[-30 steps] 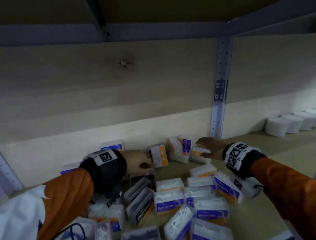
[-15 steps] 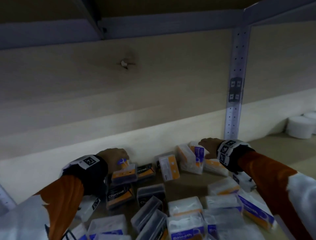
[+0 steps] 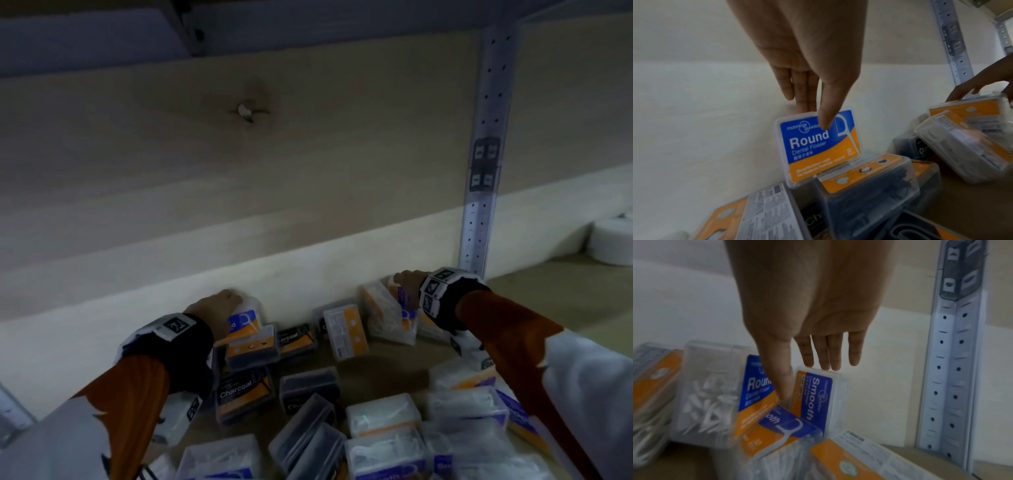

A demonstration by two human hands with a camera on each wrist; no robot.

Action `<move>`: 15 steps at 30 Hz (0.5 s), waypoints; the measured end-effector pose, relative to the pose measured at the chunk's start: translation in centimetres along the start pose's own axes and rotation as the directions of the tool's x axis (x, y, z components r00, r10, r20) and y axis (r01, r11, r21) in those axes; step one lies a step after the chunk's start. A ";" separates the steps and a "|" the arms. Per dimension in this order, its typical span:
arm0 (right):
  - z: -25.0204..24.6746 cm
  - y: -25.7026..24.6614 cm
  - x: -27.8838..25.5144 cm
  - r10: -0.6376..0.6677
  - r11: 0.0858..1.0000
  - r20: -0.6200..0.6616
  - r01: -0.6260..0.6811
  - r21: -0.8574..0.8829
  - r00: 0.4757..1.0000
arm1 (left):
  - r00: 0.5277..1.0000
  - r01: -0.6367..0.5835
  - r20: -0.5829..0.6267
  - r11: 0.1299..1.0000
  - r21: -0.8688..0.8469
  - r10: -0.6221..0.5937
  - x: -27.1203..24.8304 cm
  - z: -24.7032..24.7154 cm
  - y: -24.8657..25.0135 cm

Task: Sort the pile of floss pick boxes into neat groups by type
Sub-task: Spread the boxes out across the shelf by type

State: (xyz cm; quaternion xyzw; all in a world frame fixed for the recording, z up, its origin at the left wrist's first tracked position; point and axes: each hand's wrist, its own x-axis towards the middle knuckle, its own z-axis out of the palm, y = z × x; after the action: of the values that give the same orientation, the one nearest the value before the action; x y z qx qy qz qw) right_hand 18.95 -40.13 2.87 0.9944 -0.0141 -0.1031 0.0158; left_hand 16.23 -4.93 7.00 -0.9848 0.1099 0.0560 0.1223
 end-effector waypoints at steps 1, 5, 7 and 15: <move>0.1 -0.2 0.1 0.007 1.000 -0.005 -0.007 0.016 1.000 | 1.000 0.000 0.000 1.000 -0.009 0.000 0.0 0.0 0.0; 0.0 0.1 0.1 -0.022 0.996 -0.077 0.029 0.083 0.997 | 1.000 0.002 0.007 0.999 -0.040 -0.002 0.2 -0.2 0.1; -0.1 0.3 0.1 -0.043 0.995 -0.095 0.051 0.088 0.995 | 1.000 0.004 0.002 0.999 -0.039 -0.004 0.2 -0.1 0.1; 0.4 0.0 0.5 -0.026 0.999 0.001 0.026 0.035 1.000 | 0.999 -0.038 -0.001 0.991 -0.130 0.038 -0.2 -0.1 -1.0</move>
State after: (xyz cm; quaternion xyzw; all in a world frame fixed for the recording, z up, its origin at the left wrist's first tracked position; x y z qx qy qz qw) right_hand 19.35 -40.20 2.35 0.9946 -0.0031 -0.1036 -0.0031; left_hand 16.30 -4.00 7.32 -0.9884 0.1246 0.0660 0.0568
